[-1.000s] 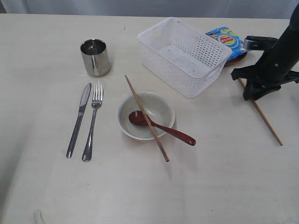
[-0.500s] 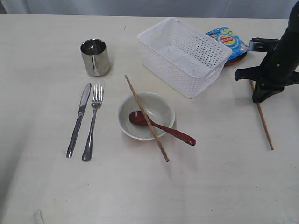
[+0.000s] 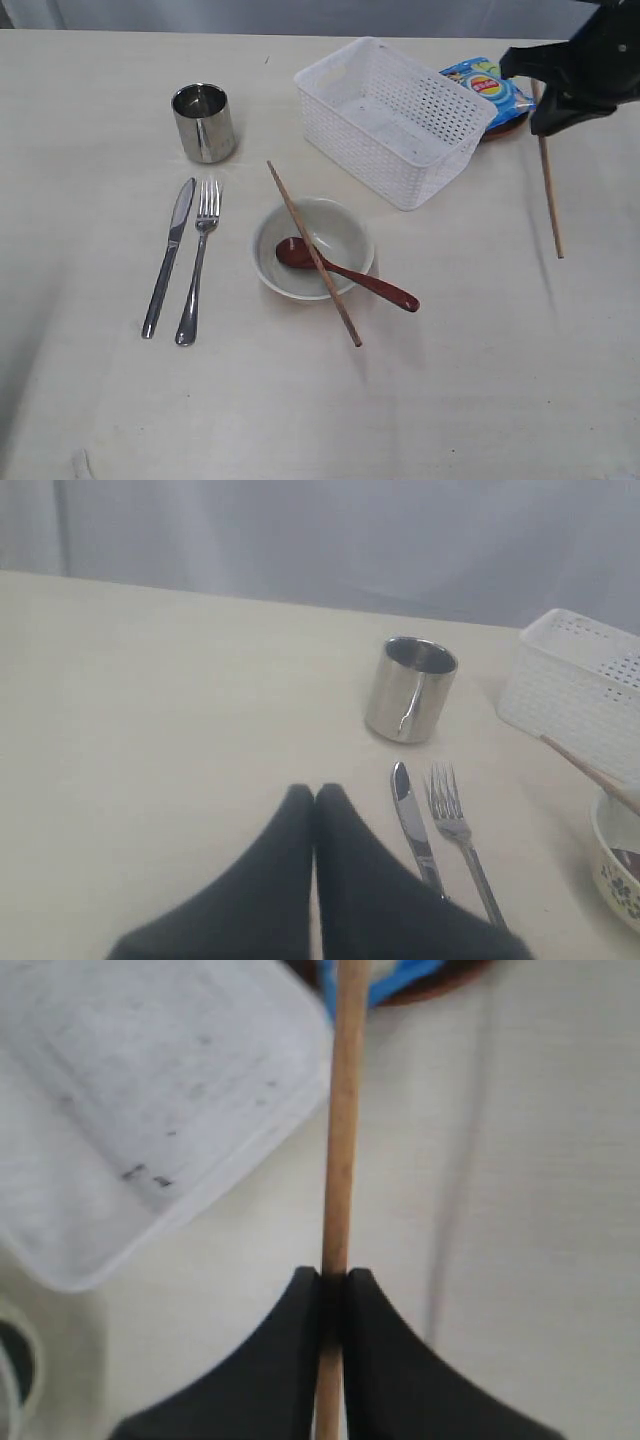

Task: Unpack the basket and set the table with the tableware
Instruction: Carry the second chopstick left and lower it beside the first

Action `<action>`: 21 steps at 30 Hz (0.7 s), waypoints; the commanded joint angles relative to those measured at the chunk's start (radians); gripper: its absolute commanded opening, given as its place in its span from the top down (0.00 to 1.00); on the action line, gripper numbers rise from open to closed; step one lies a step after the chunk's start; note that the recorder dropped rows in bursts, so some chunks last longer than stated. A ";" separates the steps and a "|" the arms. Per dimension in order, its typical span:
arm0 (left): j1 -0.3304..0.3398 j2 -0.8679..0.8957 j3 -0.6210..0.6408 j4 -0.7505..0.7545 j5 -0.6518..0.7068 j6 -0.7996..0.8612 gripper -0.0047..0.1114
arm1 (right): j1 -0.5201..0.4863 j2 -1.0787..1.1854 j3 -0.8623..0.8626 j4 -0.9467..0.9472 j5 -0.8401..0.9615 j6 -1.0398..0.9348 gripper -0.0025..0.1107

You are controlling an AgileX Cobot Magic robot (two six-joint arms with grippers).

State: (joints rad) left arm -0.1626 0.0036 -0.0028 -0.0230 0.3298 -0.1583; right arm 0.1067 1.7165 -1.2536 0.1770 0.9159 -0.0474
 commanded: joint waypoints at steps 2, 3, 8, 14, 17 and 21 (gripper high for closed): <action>0.001 -0.004 0.003 -0.006 -0.011 0.001 0.96 | 0.229 -0.056 -0.009 0.068 0.079 -0.005 0.98; 0.001 -0.004 0.003 -0.006 -0.011 0.001 0.96 | 0.294 -0.056 -0.024 0.090 0.110 -0.005 0.98; 0.001 -0.004 0.003 -0.006 -0.011 0.001 0.96 | 0.452 -0.047 -0.073 0.176 0.125 -0.002 0.98; 0.001 -0.004 0.003 -0.006 -0.011 0.001 0.96 | 0.500 0.106 -0.154 0.218 0.151 -0.002 0.98; 0.001 -0.004 0.003 -0.006 -0.011 0.001 0.96 | 0.503 0.154 -0.175 0.218 0.155 -0.002 0.98; 0.001 -0.004 0.003 -0.006 -0.011 0.001 0.96 | 0.503 0.210 -0.210 0.214 0.155 -0.004 0.98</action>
State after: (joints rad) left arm -0.1626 0.0036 -0.0028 -0.0230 0.3298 -0.1583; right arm 0.6102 1.9004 -1.4368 0.3935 1.0654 -0.0474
